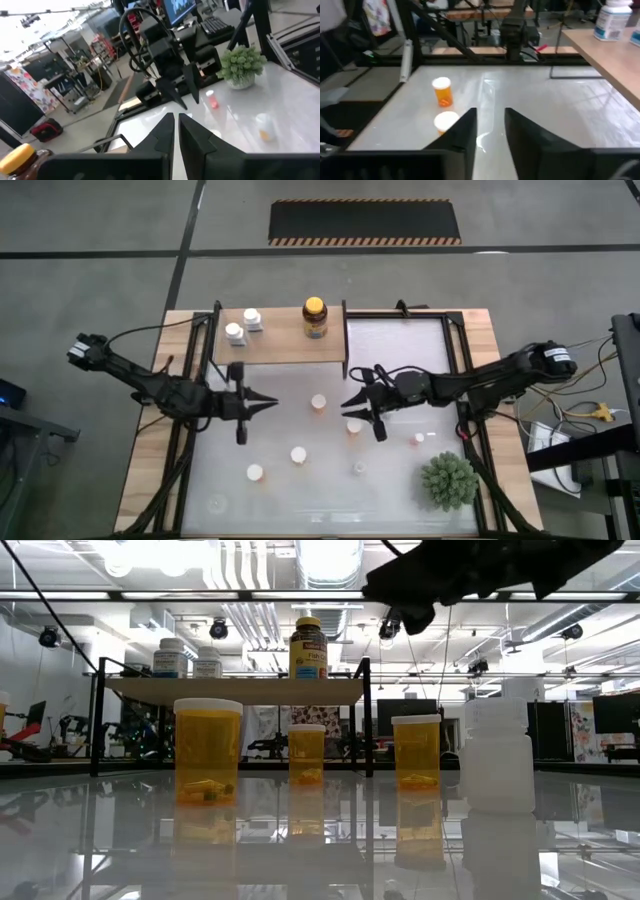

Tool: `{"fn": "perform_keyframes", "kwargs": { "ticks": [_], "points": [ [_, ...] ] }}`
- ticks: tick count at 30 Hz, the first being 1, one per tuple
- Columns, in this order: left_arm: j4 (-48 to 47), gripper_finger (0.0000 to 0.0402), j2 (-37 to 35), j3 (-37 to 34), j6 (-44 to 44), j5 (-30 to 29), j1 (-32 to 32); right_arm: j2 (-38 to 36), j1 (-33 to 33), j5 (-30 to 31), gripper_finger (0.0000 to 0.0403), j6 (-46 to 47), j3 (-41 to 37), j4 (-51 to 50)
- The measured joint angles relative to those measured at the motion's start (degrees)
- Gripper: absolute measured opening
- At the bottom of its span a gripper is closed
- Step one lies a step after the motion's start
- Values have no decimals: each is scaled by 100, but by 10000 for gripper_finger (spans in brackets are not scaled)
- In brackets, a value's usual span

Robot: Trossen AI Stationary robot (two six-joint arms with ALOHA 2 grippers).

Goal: Pick and place medicine bottles onto shelf by color
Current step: Adjust the lid of the orange pill bottle

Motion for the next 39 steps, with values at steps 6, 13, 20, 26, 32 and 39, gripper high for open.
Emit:
{"fn": "perform_keyframes", "kwargs": {
  "ticks": [6, 13, 20, 26, 32, 39],
  "points": [
    [266, 8, -190, -302, 444, -1, 0, 234, 0, 45, 172, 372, 694, -936],
    [617, 8, -231, -532, 915, -5, 2, 392, 9, -63, 204, 1023, 1784, -3251],
    [657, 8, -183, -636, 1089, -252, 2, 749, 151, -59, 206, 1546, 2931, -5749],
    [799, 8, -259, -551, 1637, -451, 1, 1100, 381, -26, 206, 1627, 3689, -7052],
    [857, 8, -376, -585, 1494, -445, 2, 1386, 415, -5, 206, 2035, 3830, -7126],
    [882, 8, -325, -588, 1479, -427, -11, 1679, 443, 6, 206, 1577, 3818, -7313]
  ]
}}
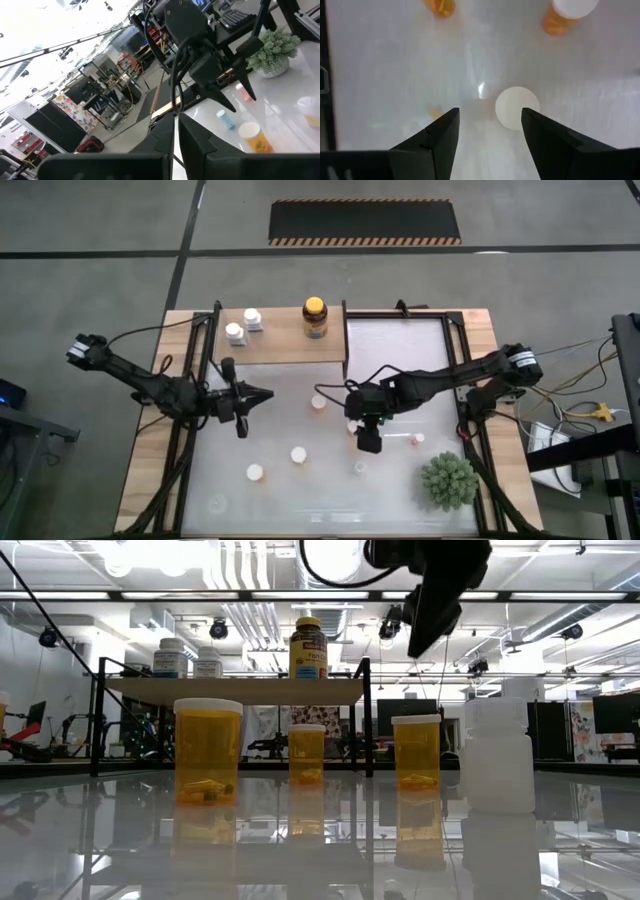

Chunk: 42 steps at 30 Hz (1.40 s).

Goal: Pick and place medicine bottles onto shelf by color
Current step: Adjust the lid of the orange pill bottle

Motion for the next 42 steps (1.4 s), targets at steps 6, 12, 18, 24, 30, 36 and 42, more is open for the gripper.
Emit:
{"fn": "perform_keyframes", "kwargs": {
  "ticks": [6, 12, 18, 24, 30, 36, 42],
  "points": [
    [-8, 8, 22, 0, -4, 0, -2, 230, -3, 236, 206, -114, -88, -5],
    [-5, 8, 26, 0, -7, 0, -2, 546, 7, 389, 206, -216, -95, 16],
    [-5, 8, 26, 0, -13, 0, -2, 716, 5, 496, 206, -346, -99, 22],
    [-5, 8, 26, 0, -13, 0, -2, 660, 5, 579, 199, -444, -101, -2],
    [-4, 8, 26, 0, -13, 0, -2, 477, 24, 821, 137, -778, -137, 219],
    [-5, 8, 26, 0, -77, 2, -2, 60, 145, 1022, 20, -1615, -1083, 1922],
    [-1, 8, 26, -4, -142, 3, -2, -714, 23, 981, 9, -1852, -2800, 4507]
  ]
}}
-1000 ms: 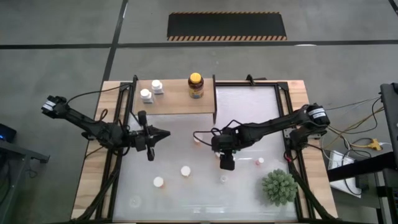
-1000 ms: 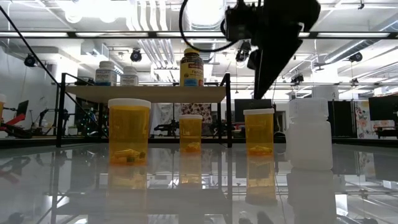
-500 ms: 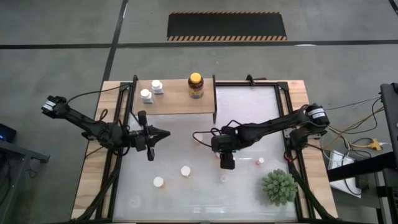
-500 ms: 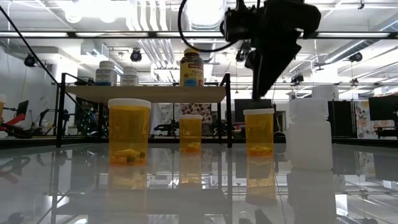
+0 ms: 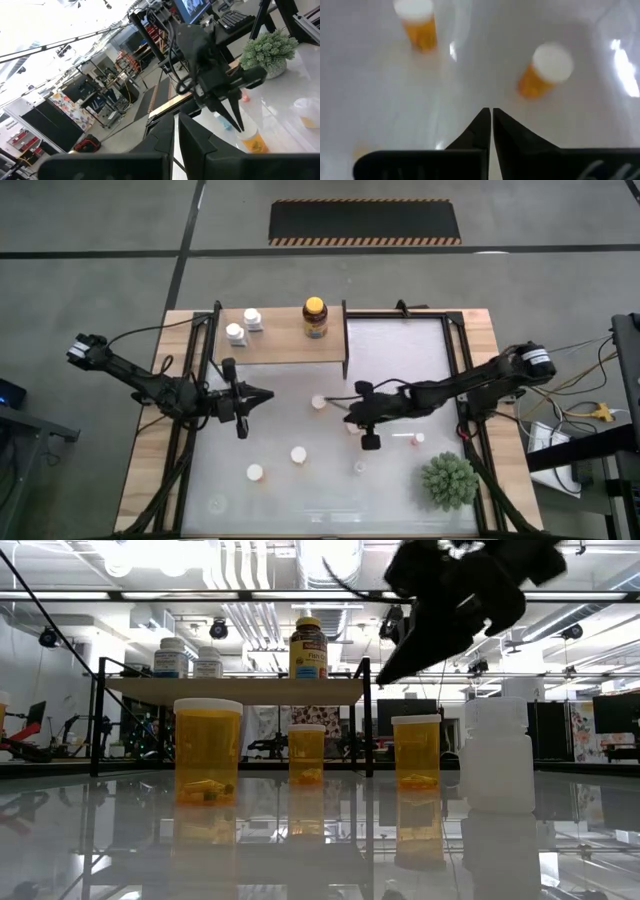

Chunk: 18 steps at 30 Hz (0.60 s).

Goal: Pick and place medicine bottles onto shelf by color
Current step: Adjust the lid of the orange pill bottle

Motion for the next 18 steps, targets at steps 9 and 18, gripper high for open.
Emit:
{"fn": "perform_keyframes", "kwargs": {
  "ticks": [9, 18],
  "points": [
    [95, 8, 0, 0, 0, 4, 0, -441, -134, -556, 9, 181, -1481, 2083],
    [93, 8, 4, 0, 0, 4, 0, -239, -144, -587, 9, 282, -1611, 2107]
  ]
}}
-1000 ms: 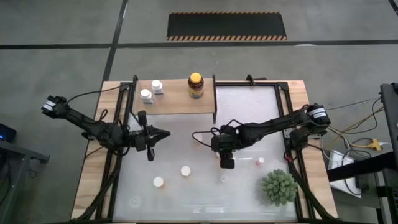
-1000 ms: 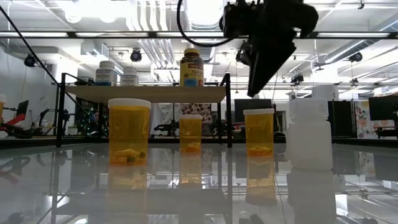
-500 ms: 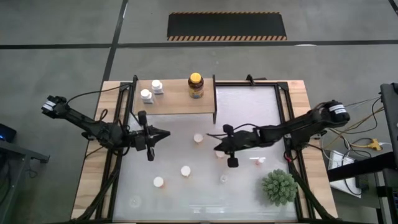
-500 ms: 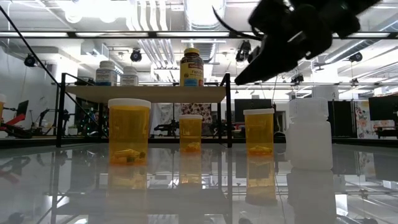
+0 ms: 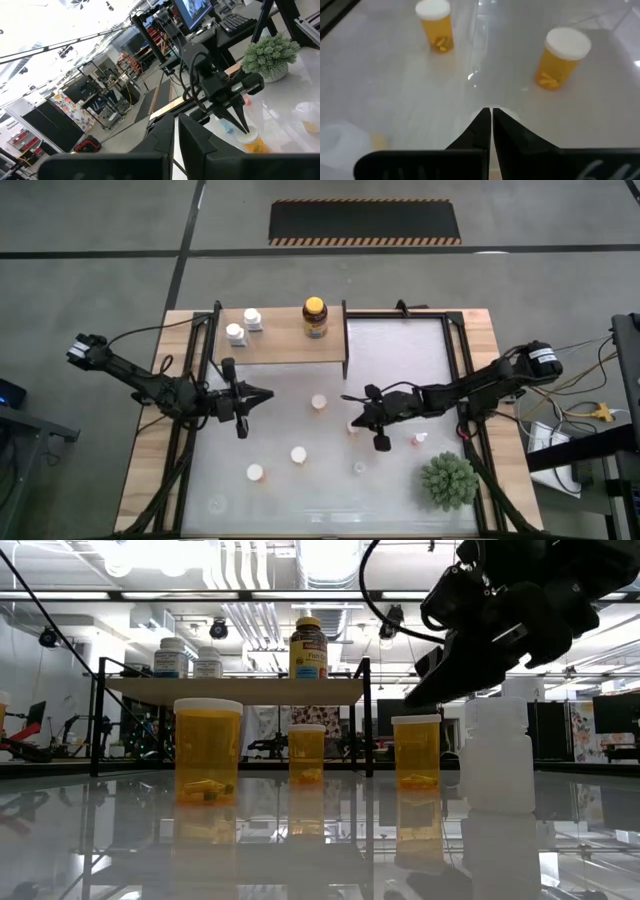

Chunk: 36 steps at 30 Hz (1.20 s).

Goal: Pick and place medicine bottles onto shelf by color
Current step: Adjust the lid of the orange pill bottle

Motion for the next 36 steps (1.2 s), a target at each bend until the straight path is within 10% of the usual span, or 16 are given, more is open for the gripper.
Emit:
{"fn": "perform_keyframes", "kwargs": {
  "ticks": [36],
  "points": [
    [-14, 8, 0, 0, -11, -2, 0, -272, 2, 44, 8, 379, 1, -707]
  ]
}}
